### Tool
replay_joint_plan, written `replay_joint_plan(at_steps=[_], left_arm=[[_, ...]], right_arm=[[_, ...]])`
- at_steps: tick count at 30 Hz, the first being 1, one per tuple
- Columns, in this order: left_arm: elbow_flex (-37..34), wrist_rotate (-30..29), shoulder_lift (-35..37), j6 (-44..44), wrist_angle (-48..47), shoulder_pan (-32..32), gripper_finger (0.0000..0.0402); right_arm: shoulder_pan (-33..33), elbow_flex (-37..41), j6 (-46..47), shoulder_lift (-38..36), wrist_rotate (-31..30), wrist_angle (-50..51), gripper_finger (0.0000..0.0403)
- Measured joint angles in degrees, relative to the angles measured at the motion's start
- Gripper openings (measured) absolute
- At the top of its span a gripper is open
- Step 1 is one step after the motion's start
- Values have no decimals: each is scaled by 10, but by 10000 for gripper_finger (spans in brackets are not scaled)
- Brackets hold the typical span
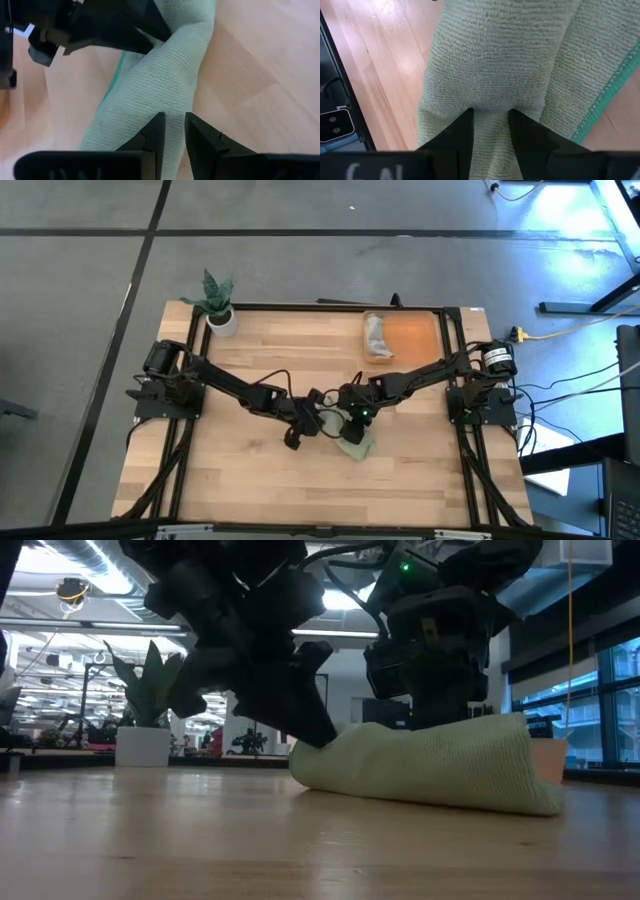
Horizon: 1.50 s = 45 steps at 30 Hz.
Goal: Roll microfiber towels into tight, uniform cylinder then place into a basket
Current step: Roll the green microfiber towel
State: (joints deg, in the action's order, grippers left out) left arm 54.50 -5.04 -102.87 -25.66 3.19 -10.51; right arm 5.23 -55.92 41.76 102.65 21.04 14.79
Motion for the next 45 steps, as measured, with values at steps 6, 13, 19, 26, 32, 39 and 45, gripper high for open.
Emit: replay_joint_plan(at_steps=[6,13,19,26,32,39,45], left_arm=[[0,66,0,-52,11,-9,64],[0,1,0,-42,12,-12,64],[0,-14,0,-31,12,-13,64],[0,-36,2,-33,11,-10,64],[0,-34,2,-34,16,6,64],[0,8,1,-34,28,37,64],[0,33,0,-34,54,56,64]], right_arm=[[-5,0,16,0,2,0,126],[-21,0,28,-1,1,4,126],[-32,0,28,-24,0,16,126],[-27,-1,29,-92,-19,56,126],[20,-1,-22,-140,-44,61,126],[94,-1,-134,-132,-122,81,126],[119,0,-105,-116,-158,93,126]])
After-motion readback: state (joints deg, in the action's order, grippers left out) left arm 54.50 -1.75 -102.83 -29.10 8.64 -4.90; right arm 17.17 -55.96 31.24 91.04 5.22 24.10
